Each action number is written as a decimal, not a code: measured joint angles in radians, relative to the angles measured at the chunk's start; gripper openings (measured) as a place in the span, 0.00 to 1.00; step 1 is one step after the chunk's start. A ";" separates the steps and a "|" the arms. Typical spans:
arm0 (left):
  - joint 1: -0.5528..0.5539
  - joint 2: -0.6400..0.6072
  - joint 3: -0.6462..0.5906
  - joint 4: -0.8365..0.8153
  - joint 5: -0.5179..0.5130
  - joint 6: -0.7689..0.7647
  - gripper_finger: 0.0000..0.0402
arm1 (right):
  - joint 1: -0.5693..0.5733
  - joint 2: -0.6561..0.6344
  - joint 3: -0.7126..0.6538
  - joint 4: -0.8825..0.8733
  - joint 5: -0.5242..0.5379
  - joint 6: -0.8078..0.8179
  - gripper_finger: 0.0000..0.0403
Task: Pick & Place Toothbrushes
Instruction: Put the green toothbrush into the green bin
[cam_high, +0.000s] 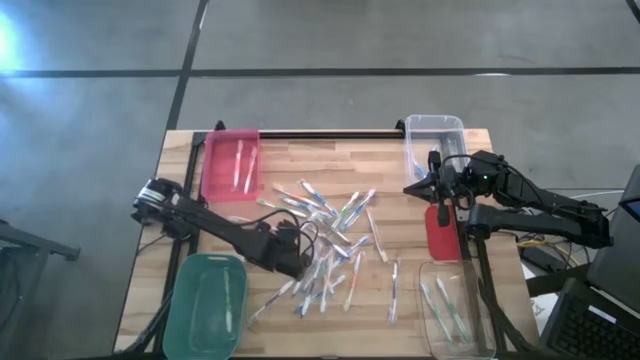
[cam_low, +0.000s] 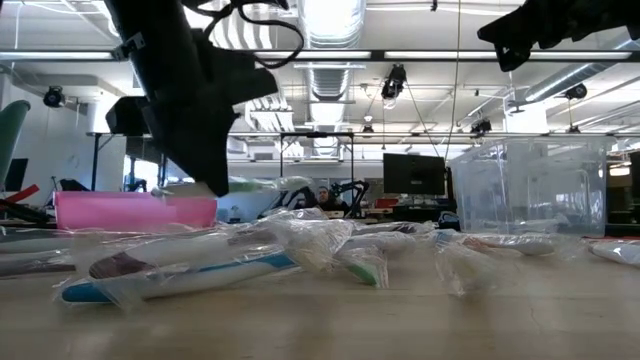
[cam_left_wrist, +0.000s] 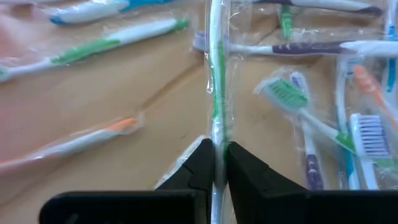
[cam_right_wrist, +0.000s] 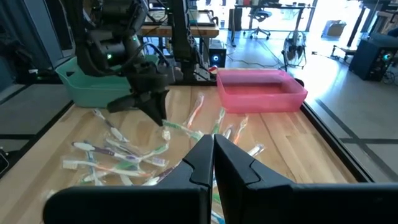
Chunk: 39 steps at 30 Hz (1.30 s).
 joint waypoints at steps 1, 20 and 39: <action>0.000 -0.006 0.003 -0.012 -0.002 0.001 0.08 | 0.000 0.000 0.000 0.000 0.000 0.001 0.02; -0.039 -0.077 0.173 -0.221 -0.013 0.061 0.09 | 0.000 0.000 0.000 0.000 0.000 0.001 0.02; -0.198 -0.077 0.338 -0.407 -0.013 -0.053 0.09 | 0.000 0.000 0.000 0.000 0.000 0.001 0.02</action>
